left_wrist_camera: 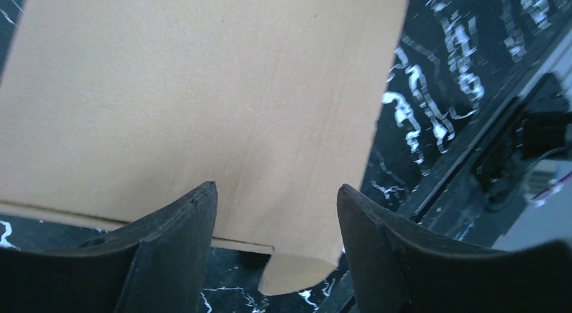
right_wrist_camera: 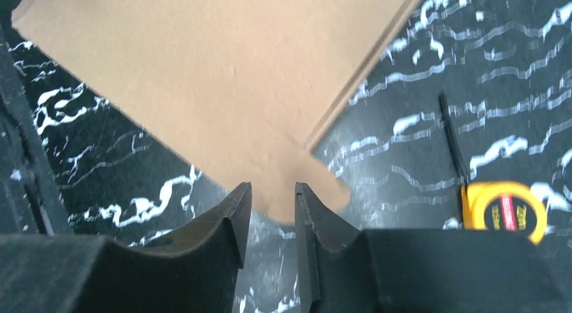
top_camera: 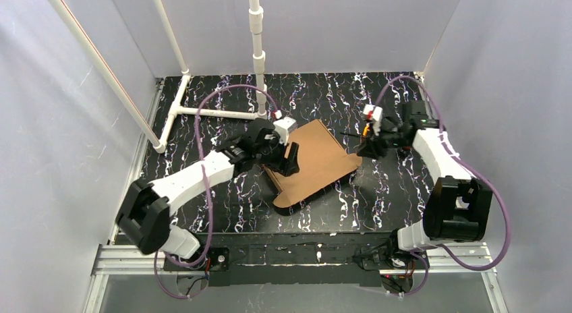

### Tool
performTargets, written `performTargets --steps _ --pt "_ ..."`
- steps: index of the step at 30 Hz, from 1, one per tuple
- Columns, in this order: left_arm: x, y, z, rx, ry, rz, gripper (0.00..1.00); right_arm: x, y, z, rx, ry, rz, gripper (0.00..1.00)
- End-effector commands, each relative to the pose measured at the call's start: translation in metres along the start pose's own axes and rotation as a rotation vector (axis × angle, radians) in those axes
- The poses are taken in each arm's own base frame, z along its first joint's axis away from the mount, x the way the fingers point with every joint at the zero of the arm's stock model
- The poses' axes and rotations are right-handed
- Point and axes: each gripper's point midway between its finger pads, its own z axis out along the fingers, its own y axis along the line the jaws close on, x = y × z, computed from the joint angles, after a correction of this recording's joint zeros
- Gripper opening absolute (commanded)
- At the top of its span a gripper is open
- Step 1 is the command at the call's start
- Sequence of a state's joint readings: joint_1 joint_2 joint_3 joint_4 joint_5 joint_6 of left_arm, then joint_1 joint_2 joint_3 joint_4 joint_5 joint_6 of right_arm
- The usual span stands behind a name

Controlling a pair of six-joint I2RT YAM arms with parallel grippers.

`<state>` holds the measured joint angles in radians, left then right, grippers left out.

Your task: Fold the paper box

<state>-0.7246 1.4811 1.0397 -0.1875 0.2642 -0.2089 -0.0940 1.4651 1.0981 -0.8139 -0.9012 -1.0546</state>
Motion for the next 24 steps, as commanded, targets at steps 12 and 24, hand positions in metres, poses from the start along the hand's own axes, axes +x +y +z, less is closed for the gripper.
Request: performTargets --steps 12,24 --pt "0.036 0.049 -0.065 0.005 -0.301 -0.561 0.98 -0.033 -0.014 0.103 0.113 0.074 0.12 0.21" --pt "0.054 0.058 -0.034 0.02 -0.199 -0.776 0.98 -0.037 -0.01 0.098 0.092 0.085 0.109 0.25"
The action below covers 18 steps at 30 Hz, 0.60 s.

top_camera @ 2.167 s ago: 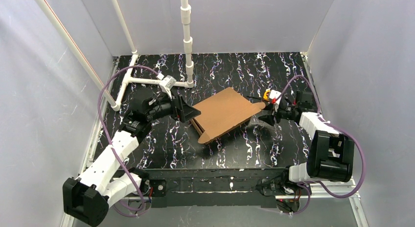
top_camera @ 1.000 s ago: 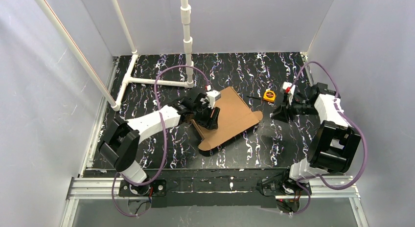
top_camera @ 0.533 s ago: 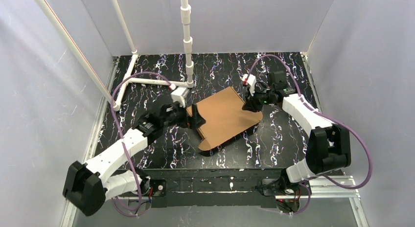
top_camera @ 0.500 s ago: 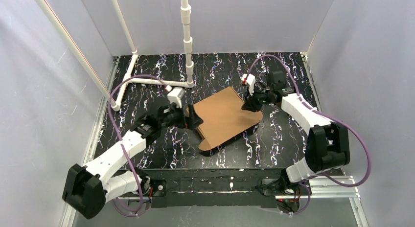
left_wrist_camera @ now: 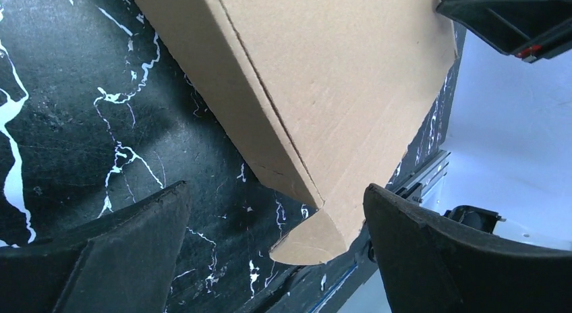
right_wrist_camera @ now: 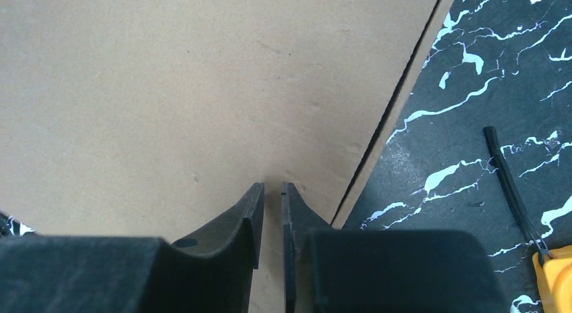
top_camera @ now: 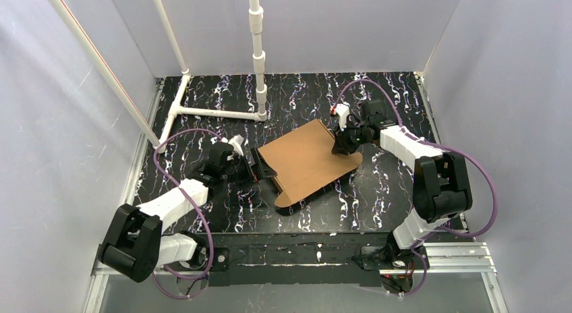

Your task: Fold the paper box

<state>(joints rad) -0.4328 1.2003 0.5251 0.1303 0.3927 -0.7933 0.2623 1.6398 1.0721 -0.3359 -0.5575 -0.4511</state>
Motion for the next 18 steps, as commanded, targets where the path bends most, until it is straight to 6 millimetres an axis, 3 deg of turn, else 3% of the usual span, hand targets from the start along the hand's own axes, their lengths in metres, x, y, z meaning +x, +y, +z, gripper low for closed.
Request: performTargets --steps 1,5,10,14,18 --pt "-0.005 -0.005 0.001 0.026 -0.02 -0.042 0.98 -0.038 0.01 -0.022 -0.022 -0.083 -0.087 0.27" --pt "-0.005 0.006 0.004 -0.012 -0.033 -0.05 0.98 -0.06 0.01 -0.035 -0.002 -0.142 -0.112 0.43" --pt "-0.007 0.01 0.005 -0.032 -0.046 -0.059 0.98 -0.061 -0.023 -0.025 0.066 -0.129 0.027 0.61" --pt "-0.012 0.014 0.0 -0.05 -0.093 -0.075 0.98 -0.056 -0.051 -0.017 0.051 -0.162 0.245 0.64" --pt "-0.015 0.01 -0.005 -0.028 -0.122 -0.053 0.98 -0.043 -0.058 -0.001 0.006 -0.147 0.317 0.61"
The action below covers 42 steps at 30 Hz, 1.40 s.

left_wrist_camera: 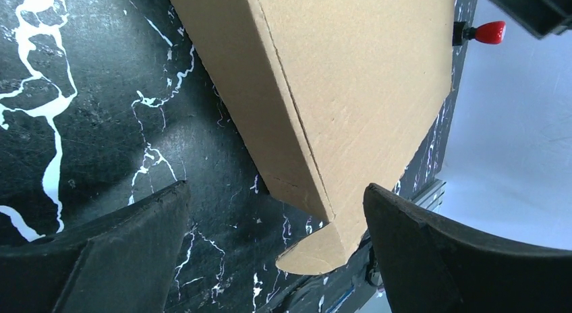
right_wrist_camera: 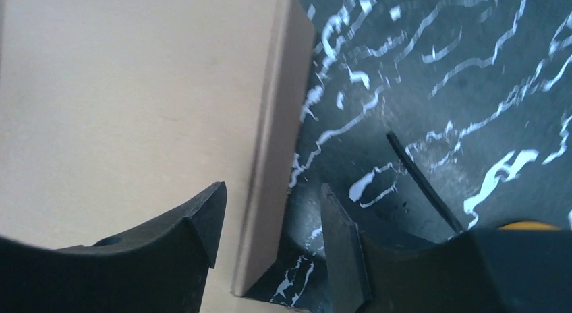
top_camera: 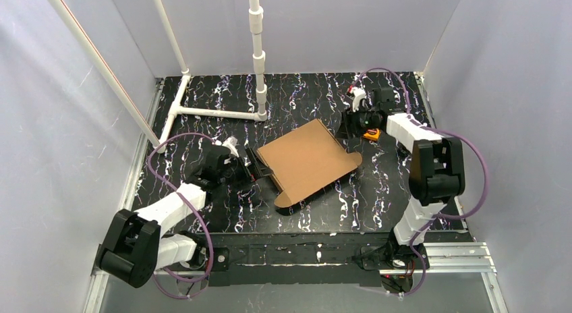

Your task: Fold the paper box

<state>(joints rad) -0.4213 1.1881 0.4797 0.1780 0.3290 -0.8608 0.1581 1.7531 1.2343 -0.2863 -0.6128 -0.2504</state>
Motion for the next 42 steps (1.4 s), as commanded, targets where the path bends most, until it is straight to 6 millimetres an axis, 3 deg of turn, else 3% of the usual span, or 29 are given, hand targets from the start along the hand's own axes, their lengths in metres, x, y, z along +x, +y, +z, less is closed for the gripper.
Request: performTargets --steps 1,10,13,17,19,25,30,36,42 --pt "-0.01 -0.004 -0.007 0.015 -0.057 0.019 0.98 -0.002 -0.004 0.012 -0.051 -0.019 0.13 0.58" --pt "-0.002 -0.004 0.001 0.047 -0.014 0.016 0.98 0.012 -0.005 0.027 -0.107 -0.004 0.239 0.46" --pt "-0.001 -0.003 0.002 0.053 -0.017 0.02 0.98 0.017 -0.009 0.028 -0.123 -0.01 0.297 0.37" --pt "0.0 0.001 0.004 0.044 -0.018 0.015 0.98 0.019 -0.011 0.024 -0.134 -0.02 0.319 0.32" --pt "0.001 0.002 0.006 0.042 -0.014 0.006 0.98 0.015 -0.007 0.022 -0.156 -0.029 0.328 0.33" --pt "0.004 0.005 0.009 0.044 -0.007 -0.013 0.98 0.0 0.006 0.014 -0.216 -0.078 0.314 0.57" --pt "0.005 0.004 0.011 0.052 0.0 -0.016 0.98 0.011 0.003 0.023 -0.215 -0.056 0.346 0.59" --pt "0.006 0.004 0.014 0.06 0.007 -0.025 0.98 0.026 -0.003 0.033 -0.2 -0.017 0.377 0.49" --pt "0.008 0.005 0.016 0.069 0.01 -0.04 0.98 0.033 -0.008 0.032 -0.196 -0.016 0.416 0.28"
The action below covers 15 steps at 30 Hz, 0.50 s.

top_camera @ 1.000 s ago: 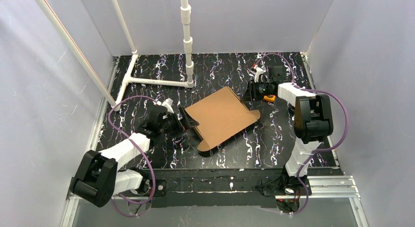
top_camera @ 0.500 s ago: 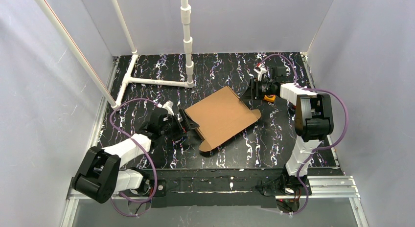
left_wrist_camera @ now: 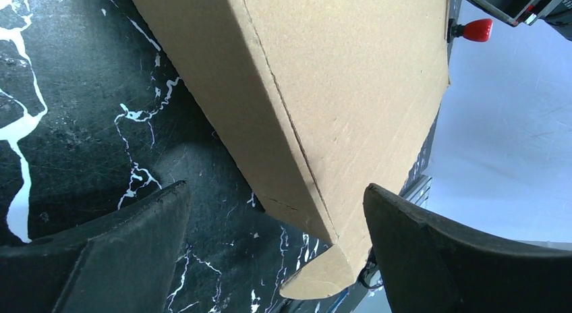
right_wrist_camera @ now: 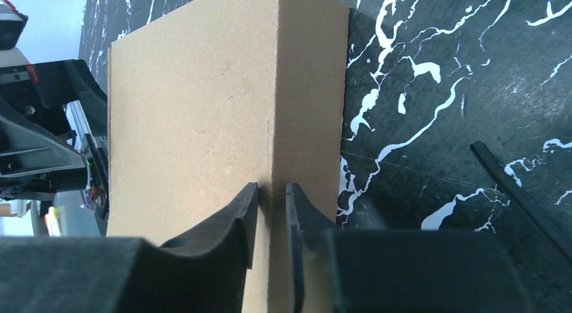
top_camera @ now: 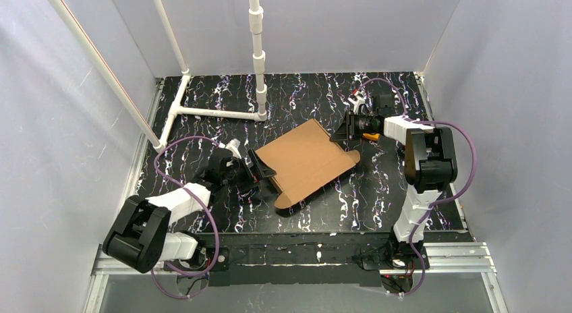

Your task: Fold the paper box

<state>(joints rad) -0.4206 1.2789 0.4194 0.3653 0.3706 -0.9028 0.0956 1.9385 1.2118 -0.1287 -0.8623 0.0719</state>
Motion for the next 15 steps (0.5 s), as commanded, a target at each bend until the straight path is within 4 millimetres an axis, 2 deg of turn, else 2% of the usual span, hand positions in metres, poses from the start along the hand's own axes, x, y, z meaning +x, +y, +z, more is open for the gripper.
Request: performTargets --steps 1,9,15 --pt "0.0 0.0 0.001 0.02 -0.002 -0.013 0.98 0.006 -0.013 -0.001 0.019 -0.007 0.036 0.24" --pt "-0.001 -0.005 0.007 0.064 -0.009 -0.061 0.98 0.012 -0.029 -0.007 0.033 -0.021 0.107 0.09" --pt "-0.009 -0.013 0.01 0.098 -0.041 -0.09 0.98 0.02 -0.041 -0.007 0.043 -0.01 0.154 0.06"
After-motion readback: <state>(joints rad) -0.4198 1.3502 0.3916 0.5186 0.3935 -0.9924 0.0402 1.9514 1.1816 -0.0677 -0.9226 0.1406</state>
